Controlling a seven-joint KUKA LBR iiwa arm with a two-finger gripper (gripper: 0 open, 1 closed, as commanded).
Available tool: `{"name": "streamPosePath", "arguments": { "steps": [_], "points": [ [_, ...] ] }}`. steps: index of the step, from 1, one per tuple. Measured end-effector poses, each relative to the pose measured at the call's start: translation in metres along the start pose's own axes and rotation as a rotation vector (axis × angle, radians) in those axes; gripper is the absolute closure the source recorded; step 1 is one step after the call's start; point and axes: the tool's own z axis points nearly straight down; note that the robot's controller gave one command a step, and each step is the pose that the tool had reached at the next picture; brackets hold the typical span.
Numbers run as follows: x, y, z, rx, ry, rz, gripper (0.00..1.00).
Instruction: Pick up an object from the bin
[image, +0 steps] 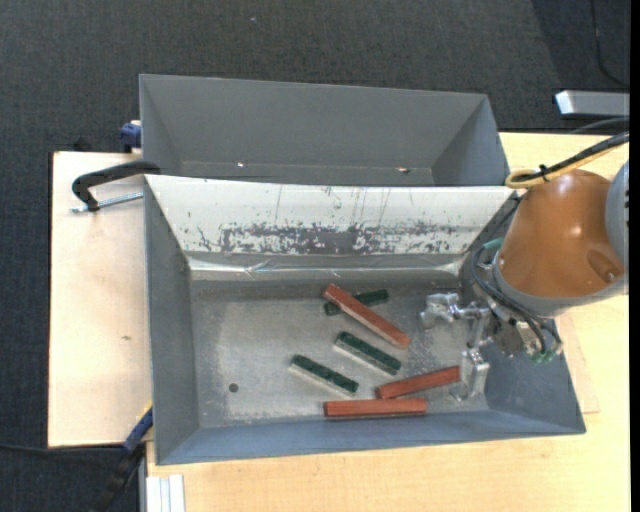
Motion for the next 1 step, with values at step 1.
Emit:
{"name": "streamPosePath", "arguments": {
  "steps": [1],
  "points": [
    [0.0010,0.0062,-0.0019,0.001,-0.003,-0.075,0.00]
  ]
}}
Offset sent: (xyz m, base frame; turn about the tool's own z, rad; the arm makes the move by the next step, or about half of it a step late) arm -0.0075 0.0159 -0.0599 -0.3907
